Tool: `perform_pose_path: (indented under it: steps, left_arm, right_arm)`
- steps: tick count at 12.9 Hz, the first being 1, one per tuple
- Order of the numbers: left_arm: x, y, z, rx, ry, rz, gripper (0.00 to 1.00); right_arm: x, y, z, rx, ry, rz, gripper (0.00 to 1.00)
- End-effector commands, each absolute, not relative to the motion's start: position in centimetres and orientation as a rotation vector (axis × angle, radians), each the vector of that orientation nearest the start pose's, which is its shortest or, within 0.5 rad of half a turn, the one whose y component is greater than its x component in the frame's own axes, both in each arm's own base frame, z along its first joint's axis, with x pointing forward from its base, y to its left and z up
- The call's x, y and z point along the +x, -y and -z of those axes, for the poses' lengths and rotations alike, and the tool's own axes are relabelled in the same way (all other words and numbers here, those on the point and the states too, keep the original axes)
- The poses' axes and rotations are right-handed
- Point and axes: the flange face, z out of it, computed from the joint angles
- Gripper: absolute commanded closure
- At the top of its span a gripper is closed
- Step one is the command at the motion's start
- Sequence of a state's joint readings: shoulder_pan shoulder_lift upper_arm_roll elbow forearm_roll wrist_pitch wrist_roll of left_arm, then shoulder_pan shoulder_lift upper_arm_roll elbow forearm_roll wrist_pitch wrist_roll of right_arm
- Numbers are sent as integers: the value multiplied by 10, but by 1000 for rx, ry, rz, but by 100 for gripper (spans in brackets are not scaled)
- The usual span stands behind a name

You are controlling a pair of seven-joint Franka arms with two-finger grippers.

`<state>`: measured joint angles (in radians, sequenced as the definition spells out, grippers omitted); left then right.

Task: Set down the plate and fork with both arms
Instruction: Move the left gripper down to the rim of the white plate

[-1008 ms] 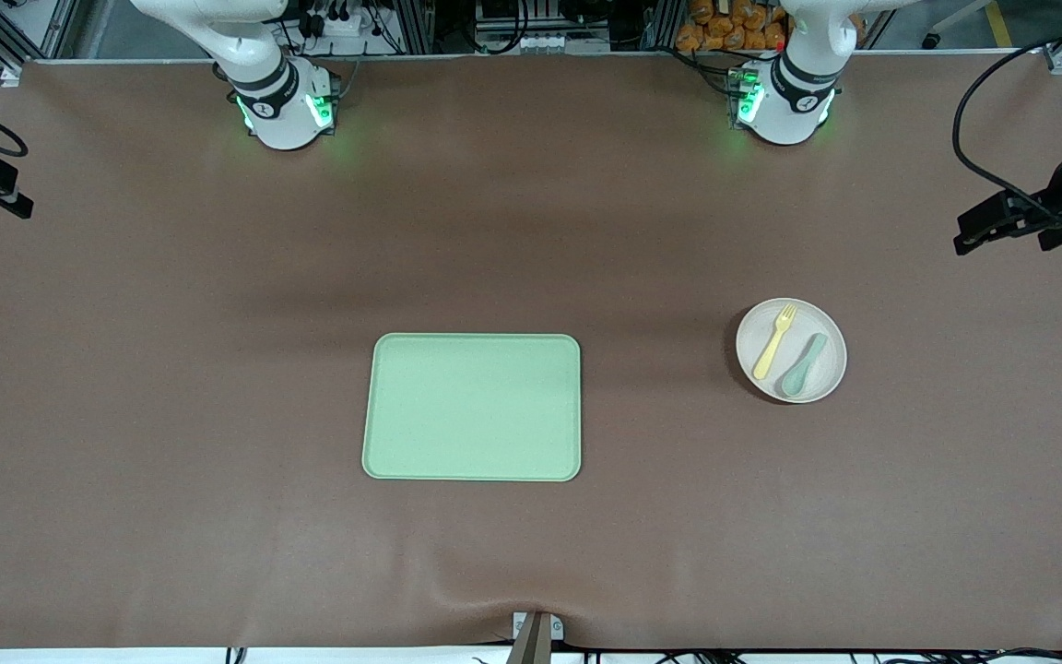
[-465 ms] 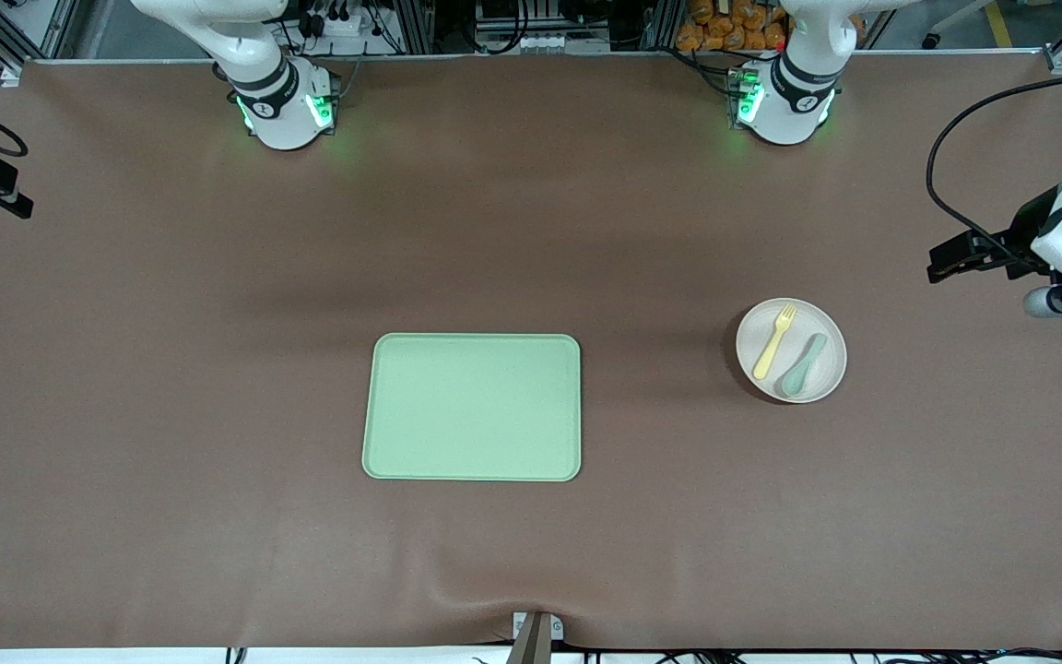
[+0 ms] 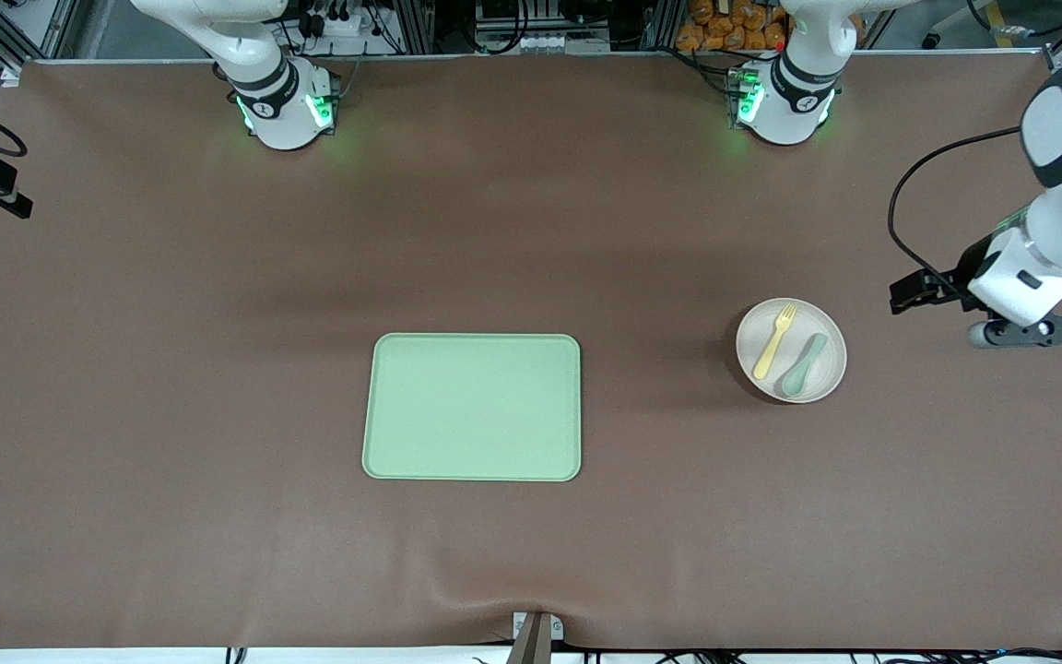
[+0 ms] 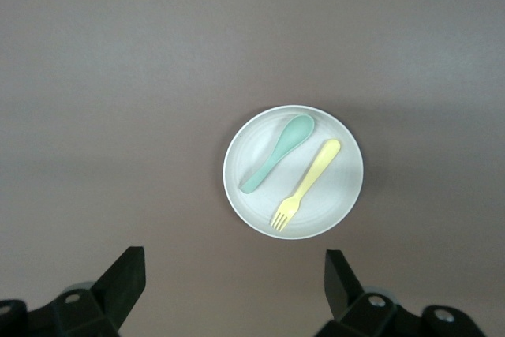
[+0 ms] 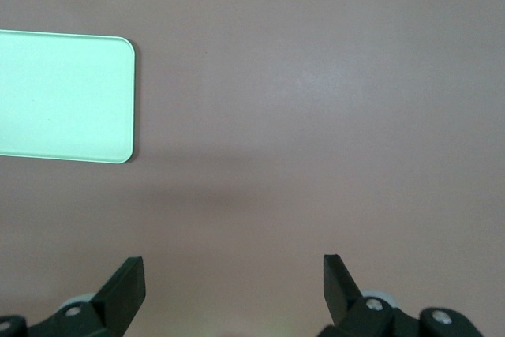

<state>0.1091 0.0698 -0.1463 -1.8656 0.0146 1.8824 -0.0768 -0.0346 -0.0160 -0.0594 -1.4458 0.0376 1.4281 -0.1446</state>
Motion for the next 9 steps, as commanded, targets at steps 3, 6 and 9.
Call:
perform_pose_path:
  steps: [3,6,9]
  left_arm:
    - [568,2,-432,-3131,-71,-40,0]
    - [575,-13,-414,-3146,-240,-56,0]
    - [581,-13,-391,-3183,-314,-65,0]
  right_arm:
    - [534,48,-684,-3092,92,12,0]
    - [534,48,-684,-3092,95,12,0]
    - [534,48,-684,-3092,92,12,0]
